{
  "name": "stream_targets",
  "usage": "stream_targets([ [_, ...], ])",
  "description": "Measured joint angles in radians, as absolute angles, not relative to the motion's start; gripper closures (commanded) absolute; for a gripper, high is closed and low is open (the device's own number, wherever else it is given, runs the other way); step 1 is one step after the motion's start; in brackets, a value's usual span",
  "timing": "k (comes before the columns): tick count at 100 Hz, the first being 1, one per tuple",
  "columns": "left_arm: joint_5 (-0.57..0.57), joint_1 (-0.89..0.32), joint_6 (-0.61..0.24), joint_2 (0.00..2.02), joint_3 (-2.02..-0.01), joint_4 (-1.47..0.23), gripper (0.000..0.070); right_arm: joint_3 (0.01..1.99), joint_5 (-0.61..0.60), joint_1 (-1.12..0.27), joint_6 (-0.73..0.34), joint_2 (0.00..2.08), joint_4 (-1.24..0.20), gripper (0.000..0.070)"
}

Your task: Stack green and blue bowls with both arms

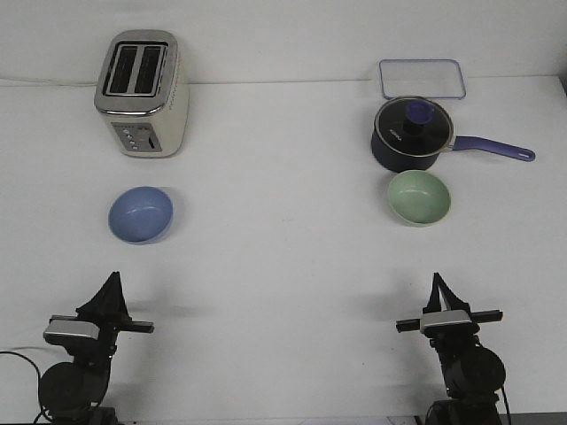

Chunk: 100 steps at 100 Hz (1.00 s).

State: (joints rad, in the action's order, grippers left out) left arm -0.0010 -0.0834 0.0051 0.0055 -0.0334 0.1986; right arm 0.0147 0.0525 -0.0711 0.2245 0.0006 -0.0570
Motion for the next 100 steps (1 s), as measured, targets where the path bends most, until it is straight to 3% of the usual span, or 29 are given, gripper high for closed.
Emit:
stream_targets([
  [79,-0.001,-0.083,0.005,0.006,-0.033,0.198,0.0686,0.015,0.052,-0.071,0.231,0.001,-0.03,0.07],
  [100,-0.001,-0.083,0.005,0.006,-0.033,0.199,0.0686,0.015,0.052,-0.071,0.215,0.001,0.1,0.07],
])
